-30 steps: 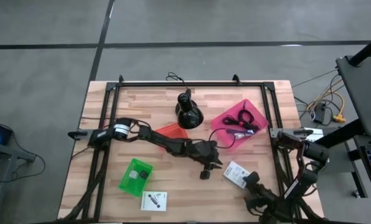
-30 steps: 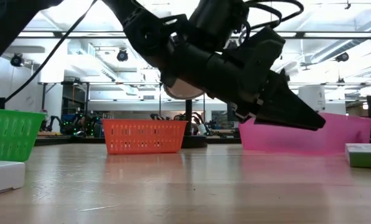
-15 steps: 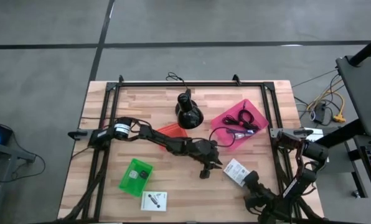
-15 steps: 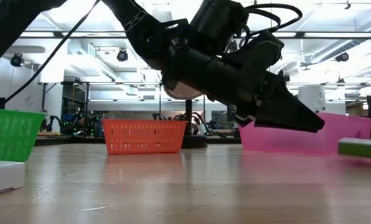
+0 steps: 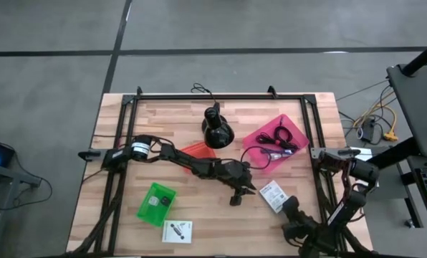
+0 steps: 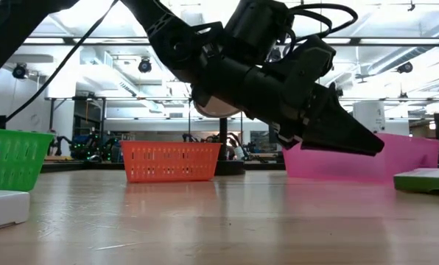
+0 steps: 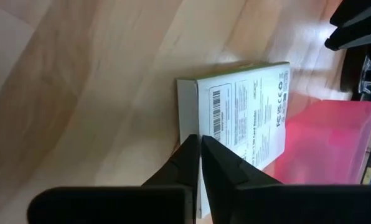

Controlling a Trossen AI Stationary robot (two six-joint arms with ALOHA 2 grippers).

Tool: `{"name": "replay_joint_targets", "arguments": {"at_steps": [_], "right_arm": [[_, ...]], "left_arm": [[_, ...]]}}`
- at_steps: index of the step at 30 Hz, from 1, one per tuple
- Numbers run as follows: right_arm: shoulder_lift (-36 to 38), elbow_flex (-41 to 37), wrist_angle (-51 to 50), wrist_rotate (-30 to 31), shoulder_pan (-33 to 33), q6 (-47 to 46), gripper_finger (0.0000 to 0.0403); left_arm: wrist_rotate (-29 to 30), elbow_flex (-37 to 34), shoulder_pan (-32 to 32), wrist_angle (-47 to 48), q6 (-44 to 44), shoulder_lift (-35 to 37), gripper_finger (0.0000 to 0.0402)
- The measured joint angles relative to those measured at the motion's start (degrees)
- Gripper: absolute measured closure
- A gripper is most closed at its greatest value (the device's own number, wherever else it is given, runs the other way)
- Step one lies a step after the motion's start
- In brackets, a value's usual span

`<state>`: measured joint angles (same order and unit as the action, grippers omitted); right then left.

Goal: Pick and place items into bin
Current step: Put the right white card reader box into the orange bin

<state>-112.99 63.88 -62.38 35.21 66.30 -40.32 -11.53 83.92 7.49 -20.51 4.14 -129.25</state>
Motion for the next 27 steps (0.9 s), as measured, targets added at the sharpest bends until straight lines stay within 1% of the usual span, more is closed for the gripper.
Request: {"name": "replay_joint_targets", "arguments": {"at_steps": [7,10,12,16,18,22,25,27], "right_arm": [[0.4,0.0,0.1,0.1,0.1,-0.2,0.0395],[0.4,0.4,0.2,0.1,0.2,-0.2,0.0395],[0.5,0.4,0.2,-0.7,0.2,-0.2,0.0395],[0.5,0.4,0.0,-2.0,0.2,-0.5,0.0391],[0.5,0.4,-0.4,-2.1,0.3,-1.8,0.0383],[0.7,0.4,-1.9,-2.2,0.9,-4.2,0.0355],[0.7,0.4,-4.0,-2.2,1.6,-7.4,0.0331],[0.8,0.4,-5.9,-2.2,2.2,-10.3,0.0315]], "left_arm": [[0.0,0.0,0.0,0.0,-0.2,0.0,0.0334],[0.0,0.0,-0.4,0.0,-1.8,0.0,0.0334],[0.0,0.0,-0.9,0.1,-4.8,0.0,0.0334],[0.1,0.0,-1.1,0.5,-16.1,0.0,0.0333],[0.1,0.0,-0.8,0.5,-17.9,0.0,0.0328],[2.2,0.2,-0.8,-0.6,-18.0,0.0,0.0305],[4.4,0.2,-0.9,-1.8,-17.9,-0.6,0.0277],[4.8,0.5,-0.9,-1.7,-16.6,-1.1,0.0256]]}}
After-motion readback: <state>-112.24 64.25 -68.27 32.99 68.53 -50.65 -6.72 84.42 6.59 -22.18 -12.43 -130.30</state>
